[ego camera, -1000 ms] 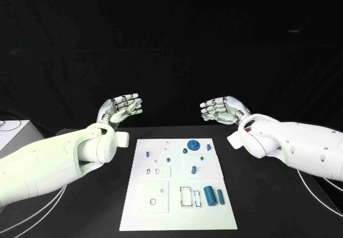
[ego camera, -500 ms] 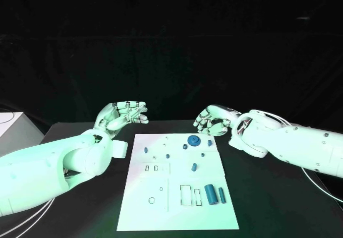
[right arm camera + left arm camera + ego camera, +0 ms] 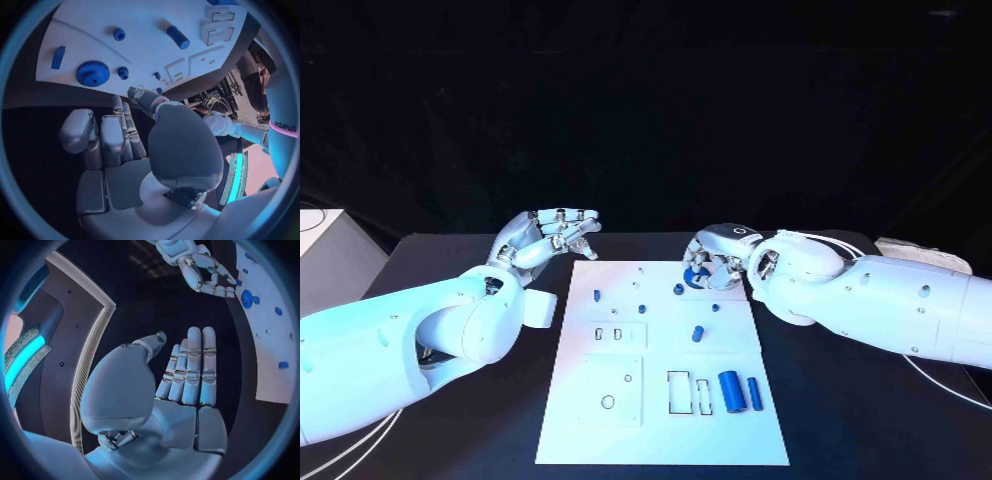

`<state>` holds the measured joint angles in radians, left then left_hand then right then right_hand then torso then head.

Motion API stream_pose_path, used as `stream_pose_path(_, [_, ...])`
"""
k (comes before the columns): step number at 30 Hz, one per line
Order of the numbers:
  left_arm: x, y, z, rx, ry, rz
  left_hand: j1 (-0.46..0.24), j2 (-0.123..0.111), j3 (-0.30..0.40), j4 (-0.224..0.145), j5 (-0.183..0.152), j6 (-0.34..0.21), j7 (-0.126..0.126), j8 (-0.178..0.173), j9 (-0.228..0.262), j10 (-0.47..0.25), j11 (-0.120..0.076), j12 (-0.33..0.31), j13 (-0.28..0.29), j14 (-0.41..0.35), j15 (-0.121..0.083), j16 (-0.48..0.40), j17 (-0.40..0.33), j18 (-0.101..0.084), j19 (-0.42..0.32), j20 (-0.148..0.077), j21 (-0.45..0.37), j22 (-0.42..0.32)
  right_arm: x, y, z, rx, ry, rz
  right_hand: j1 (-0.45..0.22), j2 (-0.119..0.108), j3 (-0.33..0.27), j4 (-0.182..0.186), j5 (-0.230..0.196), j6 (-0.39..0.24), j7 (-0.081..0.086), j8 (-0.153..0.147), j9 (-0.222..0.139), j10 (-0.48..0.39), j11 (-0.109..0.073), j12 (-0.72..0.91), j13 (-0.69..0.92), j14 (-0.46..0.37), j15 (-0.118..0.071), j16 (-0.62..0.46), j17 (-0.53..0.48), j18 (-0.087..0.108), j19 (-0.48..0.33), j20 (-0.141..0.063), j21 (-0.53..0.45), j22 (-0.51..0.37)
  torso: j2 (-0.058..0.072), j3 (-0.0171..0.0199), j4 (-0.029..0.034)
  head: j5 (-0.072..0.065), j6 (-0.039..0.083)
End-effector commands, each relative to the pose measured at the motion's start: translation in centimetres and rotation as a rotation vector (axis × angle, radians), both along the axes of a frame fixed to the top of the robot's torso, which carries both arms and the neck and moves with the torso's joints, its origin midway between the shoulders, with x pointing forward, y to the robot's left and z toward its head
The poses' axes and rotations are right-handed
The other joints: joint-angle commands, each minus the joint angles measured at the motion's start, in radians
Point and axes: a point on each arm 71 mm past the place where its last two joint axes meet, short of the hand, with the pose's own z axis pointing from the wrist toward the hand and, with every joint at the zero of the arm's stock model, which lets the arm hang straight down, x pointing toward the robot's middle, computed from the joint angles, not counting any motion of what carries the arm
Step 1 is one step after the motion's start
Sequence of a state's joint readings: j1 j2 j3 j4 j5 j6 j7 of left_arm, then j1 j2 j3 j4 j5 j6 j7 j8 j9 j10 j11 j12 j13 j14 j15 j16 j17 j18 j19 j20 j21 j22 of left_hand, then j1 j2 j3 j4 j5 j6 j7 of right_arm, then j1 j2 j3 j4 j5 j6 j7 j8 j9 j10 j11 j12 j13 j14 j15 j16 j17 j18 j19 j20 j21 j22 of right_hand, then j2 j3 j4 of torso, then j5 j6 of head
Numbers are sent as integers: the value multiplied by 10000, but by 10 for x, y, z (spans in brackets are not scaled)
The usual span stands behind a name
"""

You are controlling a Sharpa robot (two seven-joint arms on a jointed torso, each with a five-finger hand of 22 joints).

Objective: Assemble the parts on the task board

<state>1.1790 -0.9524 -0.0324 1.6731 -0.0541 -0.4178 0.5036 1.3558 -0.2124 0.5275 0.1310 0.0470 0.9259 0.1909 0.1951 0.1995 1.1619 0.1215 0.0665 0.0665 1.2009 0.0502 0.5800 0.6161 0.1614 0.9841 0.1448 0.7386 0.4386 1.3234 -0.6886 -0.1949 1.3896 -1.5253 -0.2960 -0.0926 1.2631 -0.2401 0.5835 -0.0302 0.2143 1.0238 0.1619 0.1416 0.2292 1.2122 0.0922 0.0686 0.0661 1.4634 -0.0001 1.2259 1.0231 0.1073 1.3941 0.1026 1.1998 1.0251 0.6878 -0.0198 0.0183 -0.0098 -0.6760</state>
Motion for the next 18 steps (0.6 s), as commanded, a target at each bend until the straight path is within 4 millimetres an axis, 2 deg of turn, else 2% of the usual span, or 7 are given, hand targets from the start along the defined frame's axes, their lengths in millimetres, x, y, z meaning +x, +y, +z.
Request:
stream_pose_path(1, [-1,-3,2,-67,-36,-267,-83,-2,36,1,40,72,22,14,10,55,31,-22,16,23,-9,51,38,179,-64,-5,51,32,1,2,-4,-795,-329,-270,-22,-124,-32,82,-73,-77,-12,-47,28,-101,-7,-65,9,372,46,231,198,-135,93,17,189,250,124,-28,51,-41,17])
stream_pose_path(6, [-1,-1,2,-73,-16,-242,-125,-12,44,-16,39,57,32,3,11,38,39,-26,16,-10,-2,110,99,180,-114,2,136,92,1,7,-8,-892,-346,-299,-25,-130,-33,98,-83,-83,-11,-50,37,-125,-3,-68,8,370,51,286,245,-148,119,22,250,336,182,-41,63,-35,31])
stream_pose_path(14, [0,0,2,-79,26,-204,-174,-19,47,-26,39,41,47,-9,12,7,53,-29,15,-68,12,150,149,179,-167,13,212,146,0,14,-13,-980,-275,-241,-44,-156,-50,138,-97,-110,-7,-62,56,-186,8,-72,6,352,59,367,280,-150,129,31,290,385,256,-52,85,-65,-46])
stream_pose_path(18, [0,1,2,-101,59,-188,-174,-19,47,-26,39,41,47,-9,12,7,53,-29,15,-68,12,150,149,179,-167,13,212,146,0,16,-15,-1044,-271,-232,-56,-174,-66,161,-102,-136,-7,-74,65,-239,15,-75,5,339,63,414,305,-150,127,37,301,399,291,-52,93,-36,-65])
